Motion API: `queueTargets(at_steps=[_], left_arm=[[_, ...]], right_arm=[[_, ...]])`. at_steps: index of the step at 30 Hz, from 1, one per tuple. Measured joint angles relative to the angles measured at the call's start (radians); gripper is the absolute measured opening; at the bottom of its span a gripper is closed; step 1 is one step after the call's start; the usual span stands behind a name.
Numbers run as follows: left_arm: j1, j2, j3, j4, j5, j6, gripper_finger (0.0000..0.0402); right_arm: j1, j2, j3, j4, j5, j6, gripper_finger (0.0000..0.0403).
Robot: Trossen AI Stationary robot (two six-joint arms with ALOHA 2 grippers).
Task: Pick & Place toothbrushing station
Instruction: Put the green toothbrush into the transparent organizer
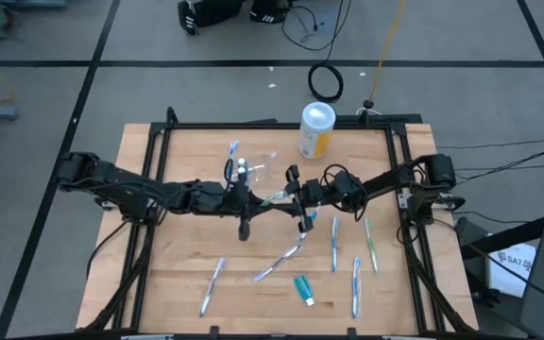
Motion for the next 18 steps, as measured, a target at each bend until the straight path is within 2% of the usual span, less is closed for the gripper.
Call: queueTargets(at_steps=[3,7,12,18], left_arm=[[-0.001,0.008,0.0,-0.004,-0.003,-0.01,0.0023],[-0.001,0.008,0.0,-0.021,-0.002,-0.01,0.0009],[-0.001,0.008,0.0,-0.033,-0.003,-0.011,0.0019],[-0.001,0.008,0.0,-0.043,-0.003,-0.011,0.0011]], right_arm=[[0.0,-0.001,0.001,0.002,0.0,-0.009,0.0091],[-0.001,-0.001,0.001,0.008,0.001,-0.01,0.0091],[-0.001,-0.001,0.001,0.02,0.001,-0.011,0.0091],[-0.001,-0.001,0.001,0.019,0.003,-0.011,0.0084]])
